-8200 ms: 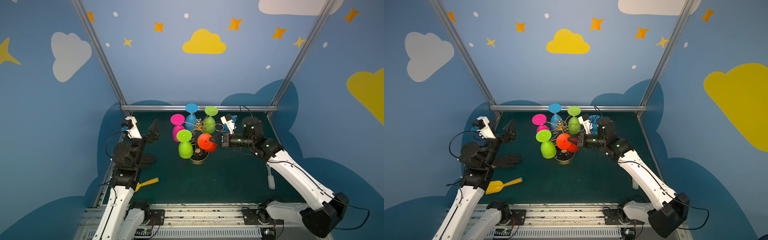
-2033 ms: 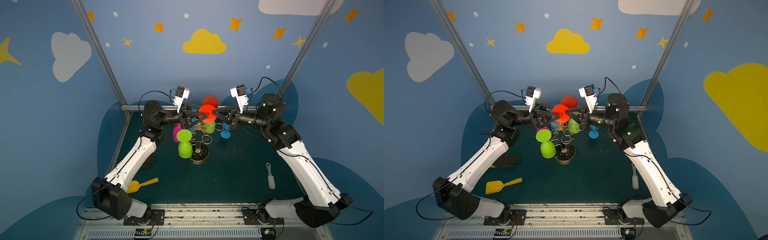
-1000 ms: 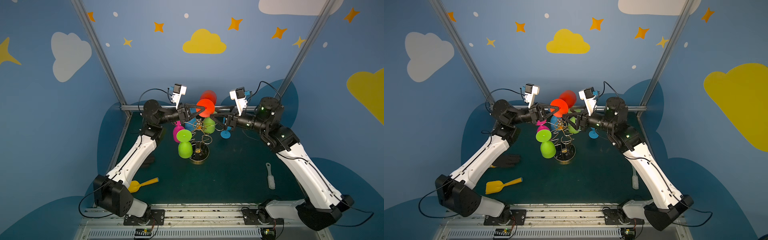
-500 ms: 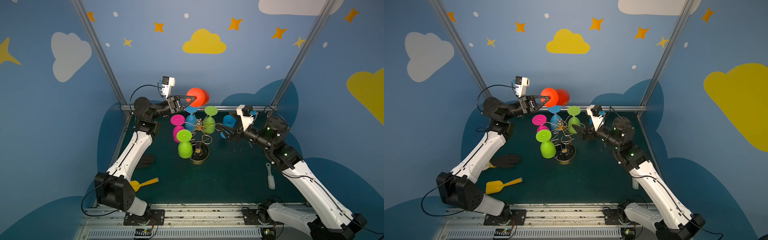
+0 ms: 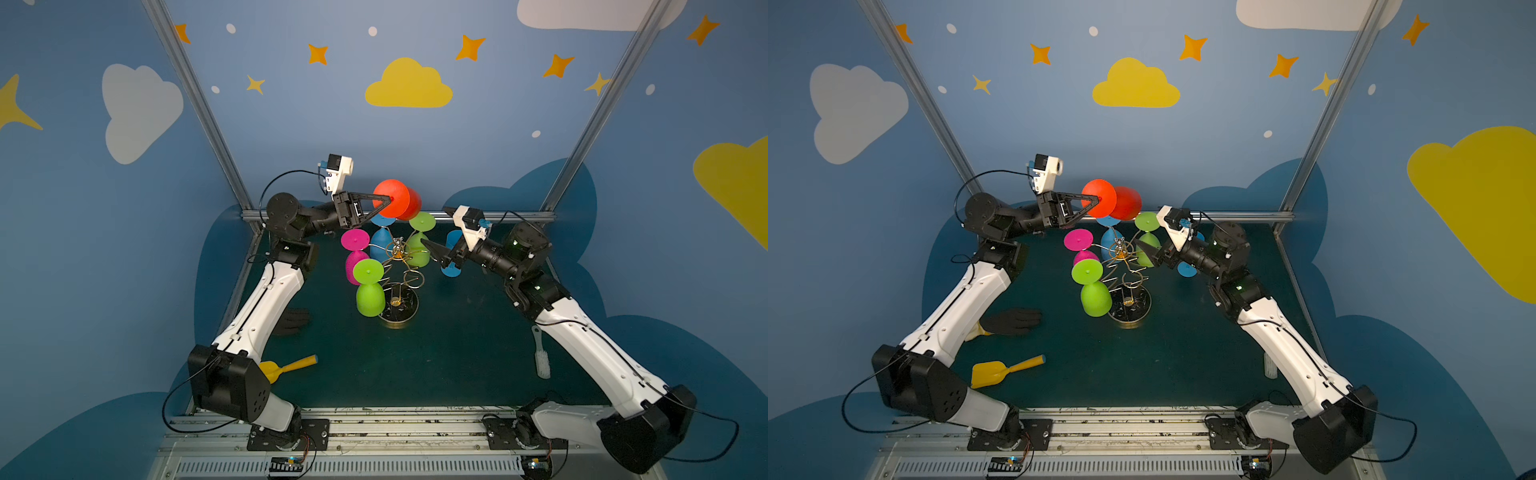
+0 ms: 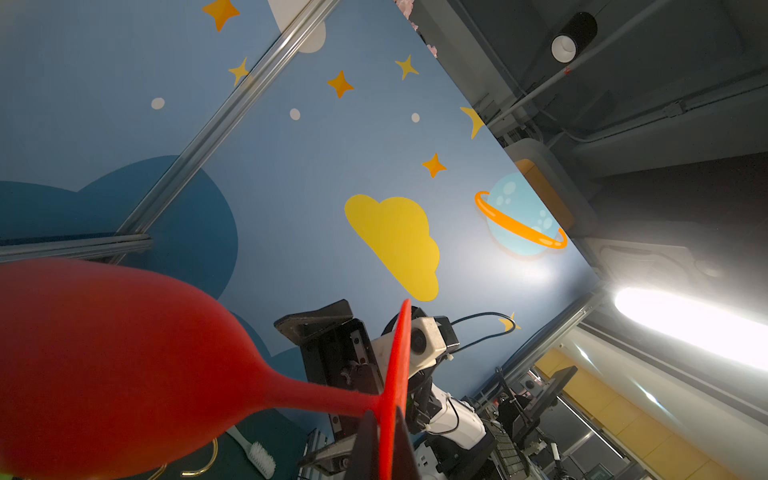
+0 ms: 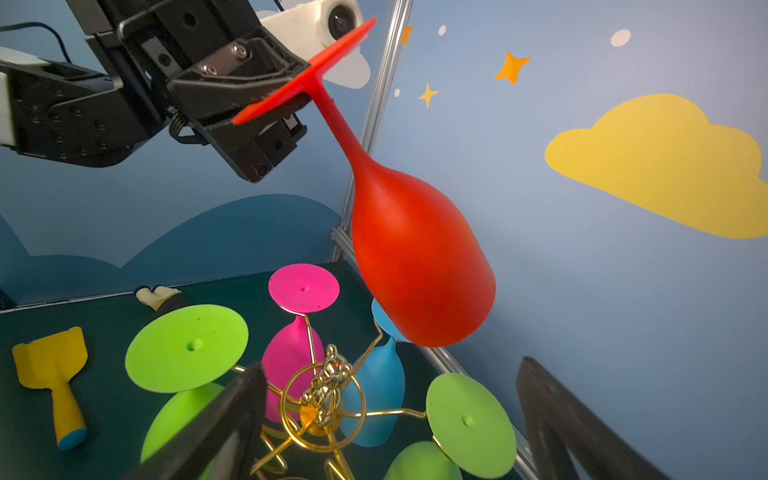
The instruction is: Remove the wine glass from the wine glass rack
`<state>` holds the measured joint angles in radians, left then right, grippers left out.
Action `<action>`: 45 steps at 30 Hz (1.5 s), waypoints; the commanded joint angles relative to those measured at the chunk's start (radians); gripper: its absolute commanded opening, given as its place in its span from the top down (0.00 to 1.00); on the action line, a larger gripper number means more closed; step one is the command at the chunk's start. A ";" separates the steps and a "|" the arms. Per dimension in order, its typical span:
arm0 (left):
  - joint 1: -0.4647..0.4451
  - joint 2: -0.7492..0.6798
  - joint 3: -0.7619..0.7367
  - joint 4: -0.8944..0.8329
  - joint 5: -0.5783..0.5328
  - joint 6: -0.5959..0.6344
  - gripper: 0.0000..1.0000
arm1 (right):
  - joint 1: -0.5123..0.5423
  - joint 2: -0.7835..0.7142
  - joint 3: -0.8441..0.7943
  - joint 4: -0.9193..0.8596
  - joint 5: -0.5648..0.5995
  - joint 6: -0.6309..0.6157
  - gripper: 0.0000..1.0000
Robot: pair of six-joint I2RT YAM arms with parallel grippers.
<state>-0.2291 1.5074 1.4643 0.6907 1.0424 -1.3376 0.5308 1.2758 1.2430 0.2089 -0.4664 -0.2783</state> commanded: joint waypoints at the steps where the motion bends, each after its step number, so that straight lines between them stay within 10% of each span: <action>1: 0.001 -0.012 0.030 0.046 0.034 -0.015 0.97 | -0.004 0.035 0.064 0.069 -0.076 -0.021 0.08; 32: -0.038 -0.009 0.053 0.183 0.084 -0.151 0.97 | 0.020 0.309 0.332 -0.052 -0.118 -0.119 0.09; 45: -0.039 0.000 0.050 0.140 0.064 -0.120 0.87 | 0.032 0.259 0.302 -0.097 -0.081 -0.076 0.32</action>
<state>-0.2619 1.5185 1.4796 0.8223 1.1004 -1.5043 0.5568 1.5723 1.5517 0.1432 -0.5854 -0.3943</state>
